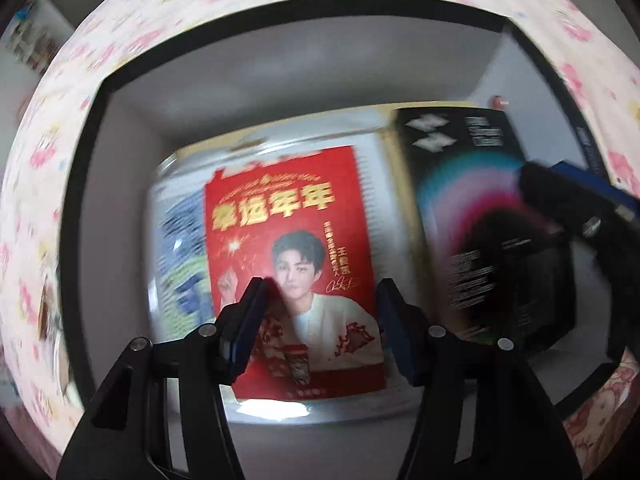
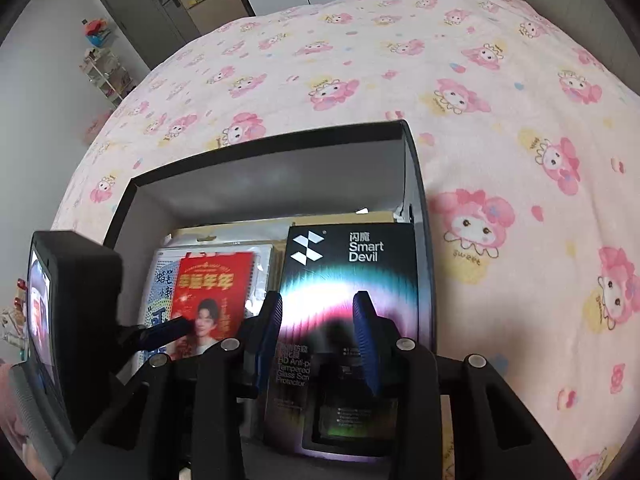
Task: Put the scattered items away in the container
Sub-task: 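Lower the red card into the box in front of the bead kit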
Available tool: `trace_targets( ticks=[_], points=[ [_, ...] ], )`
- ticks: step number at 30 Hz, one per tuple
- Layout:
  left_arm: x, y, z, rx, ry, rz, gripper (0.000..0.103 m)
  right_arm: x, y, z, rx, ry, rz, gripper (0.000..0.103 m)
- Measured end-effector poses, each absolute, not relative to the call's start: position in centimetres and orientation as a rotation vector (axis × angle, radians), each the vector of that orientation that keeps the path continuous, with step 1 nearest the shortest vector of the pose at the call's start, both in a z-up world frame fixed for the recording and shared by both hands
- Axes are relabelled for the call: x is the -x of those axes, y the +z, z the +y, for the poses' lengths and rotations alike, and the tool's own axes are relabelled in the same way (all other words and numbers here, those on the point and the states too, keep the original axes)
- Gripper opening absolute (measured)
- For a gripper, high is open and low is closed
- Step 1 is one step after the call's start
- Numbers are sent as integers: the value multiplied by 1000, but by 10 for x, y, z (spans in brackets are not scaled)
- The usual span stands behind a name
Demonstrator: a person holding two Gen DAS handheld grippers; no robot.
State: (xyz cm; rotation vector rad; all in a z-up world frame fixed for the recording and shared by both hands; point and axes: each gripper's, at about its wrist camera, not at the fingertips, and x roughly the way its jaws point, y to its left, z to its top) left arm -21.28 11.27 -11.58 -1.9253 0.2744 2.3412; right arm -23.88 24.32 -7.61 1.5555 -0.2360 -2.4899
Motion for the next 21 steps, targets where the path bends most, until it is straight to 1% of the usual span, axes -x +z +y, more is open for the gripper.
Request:
trace_targets(
  ticks=[3, 4, 6, 8, 10, 11, 12, 13, 14, 15, 16, 18, 19, 21],
  points=[
    [212, -117, 86, 1983, 2321, 216, 59, 246, -78, 220, -1525, -2537, -66, 33],
    [212, -116, 78, 1997, 2311, 174, 59, 250, -78, 214, -1532, -2521, -49, 33],
    [214, -110, 64, 1985, 2270, 57, 56, 260, -80, 205, -1566, -2455, -78, 33],
    [217, -100, 50, 1934, 2242, -81, 57, 272, -82, 194, -1574, -2381, -97, 33],
    [226, -90, 38, 1890, 2306, -110, 56, 284, -86, 185, -1588, -2334, -96, 33],
    [232, -88, 33, 1883, 2347, -112, 53, 289, -89, 183, -1604, -2324, -102, 33],
    [237, -88, 30, 1872, 2365, -146, 45, 294, -93, 183, -1621, -2320, -116, 33],
    [243, -89, 29, 1852, 2376, -178, 45, 297, -97, 184, -1636, -2332, -123, 33],
    [248, -92, 32, 1842, 2374, -178, 42, 298, -100, 185, -1645, -2367, -111, 33],
    [253, -96, 36, 1844, 2373, -162, 35, 298, -101, 185, -1634, -2407, -80, 33],
    [258, -97, 40, 1838, 2376, -145, 33, 297, -102, 183, -1622, -2418, -47, 33],
    [268, -98, 55, 1795, 2378, -123, 33, 296, -105, 180, -1625, -2383, -13, 33],
    [285, -98, 61, 1791, 2368, -105, 30, 297, -106, 181, -1629, -2364, -35, 33],
    [290, -105, 66, 1834, 2348, -54, 30, 300, -110, 184, -1659, -2340, -86, 33]
  ],
)
